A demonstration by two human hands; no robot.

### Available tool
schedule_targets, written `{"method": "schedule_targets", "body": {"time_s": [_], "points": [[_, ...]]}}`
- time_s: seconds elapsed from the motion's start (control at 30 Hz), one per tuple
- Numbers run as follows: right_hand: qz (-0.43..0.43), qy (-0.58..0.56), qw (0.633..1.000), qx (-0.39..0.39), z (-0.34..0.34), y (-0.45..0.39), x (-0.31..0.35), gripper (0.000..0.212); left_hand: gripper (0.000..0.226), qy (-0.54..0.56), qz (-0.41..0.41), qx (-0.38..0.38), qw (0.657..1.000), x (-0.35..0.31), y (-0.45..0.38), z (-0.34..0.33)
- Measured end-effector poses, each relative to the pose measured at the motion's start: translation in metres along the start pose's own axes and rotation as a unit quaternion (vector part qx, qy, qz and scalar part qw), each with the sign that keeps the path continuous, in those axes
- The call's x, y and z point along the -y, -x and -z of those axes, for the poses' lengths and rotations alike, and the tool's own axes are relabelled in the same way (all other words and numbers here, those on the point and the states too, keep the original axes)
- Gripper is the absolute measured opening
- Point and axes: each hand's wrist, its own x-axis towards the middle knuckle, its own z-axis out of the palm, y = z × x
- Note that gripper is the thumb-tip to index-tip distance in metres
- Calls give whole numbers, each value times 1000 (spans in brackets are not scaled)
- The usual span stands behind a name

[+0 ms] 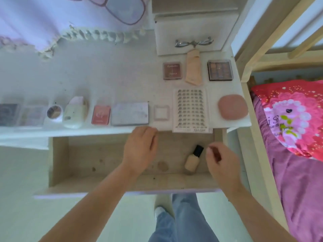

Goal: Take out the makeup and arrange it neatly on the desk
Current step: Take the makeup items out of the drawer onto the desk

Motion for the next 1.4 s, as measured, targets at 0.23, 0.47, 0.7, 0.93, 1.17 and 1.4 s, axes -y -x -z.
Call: {"method": "schedule_targets", "body": {"time_s": [0.23, 0.47, 0.7, 0.93, 1.17, 1.4], "points": [[-292, 85, 927, 219, -82, -3, -44, 39, 7, -34, 42, 160, 986, 27, 110, -18], [-319, 171, 917, 167, -125, -20, -59, 50, 38, -97, 46, 174, 979, 46, 147, -35], [-233, 138, 937, 223, -106, -5, -38, 16, 22, -88, 60, 211, 972, 50, 149, -38], [-68, 106, 947, 297, -58, 14, 24, 27, 36, -91, 81, 266, 956, 51, 126, -26], [24, 51, 978, 200, -31, -40, 101, 26, 34, -85, 82, 173, 978, 56, 43, 17], [15, 106, 980, 168, -77, -135, 161, 37, 29, -81, 98, 121, 985, 76, -28, 47]]}}
